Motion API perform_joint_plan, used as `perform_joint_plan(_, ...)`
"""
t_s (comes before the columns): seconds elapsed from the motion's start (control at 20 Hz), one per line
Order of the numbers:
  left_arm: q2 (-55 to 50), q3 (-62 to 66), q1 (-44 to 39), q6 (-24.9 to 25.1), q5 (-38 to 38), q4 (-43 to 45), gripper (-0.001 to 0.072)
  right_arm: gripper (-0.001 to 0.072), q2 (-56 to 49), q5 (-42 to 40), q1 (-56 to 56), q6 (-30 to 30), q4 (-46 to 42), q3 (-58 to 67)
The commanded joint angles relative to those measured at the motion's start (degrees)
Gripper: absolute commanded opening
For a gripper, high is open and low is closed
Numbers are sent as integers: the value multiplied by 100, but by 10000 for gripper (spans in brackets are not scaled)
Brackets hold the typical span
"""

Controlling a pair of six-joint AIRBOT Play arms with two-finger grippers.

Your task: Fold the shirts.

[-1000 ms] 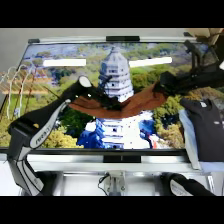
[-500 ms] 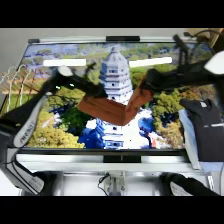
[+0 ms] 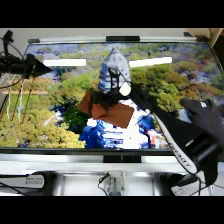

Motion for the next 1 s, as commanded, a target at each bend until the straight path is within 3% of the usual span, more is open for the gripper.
perform_joint_plan(0.0,170,-92,149,304,-483,76,34,687,-131,83,-243,-22,-17,7)
perform_joint_plan(0.1,168,-192,103,356,-479,74,34,688,273,909,-798,22,-713,7)
perform_joint_plan(0.25,168,-267,59,503,-476,74,34,682,688,2900,-1602,647,-2708,-11)
perform_joint_plan(0.35,170,-267,61,505,-461,72,34,683,675,3641,-1939,625,-2734,-339)
perform_joint_plan(0.6,170,-267,-63,566,-420,72,34,683,562,1849,-1838,529,-1097,-1749)
perform_joint_plan(0.85,170,-267,-271,603,-289,70,34,680,-87,1274,-1646,-50,369,-1801)
perform_joint_plan(0.9,170,-267,-289,603,-280,70,34,579,-162,1202,-1620,-166,673,-1801)
perform_joint_plan(0.95,175,-267,-310,579,-293,68,34,332,-173,1152,-1631,-382,909,-1781)
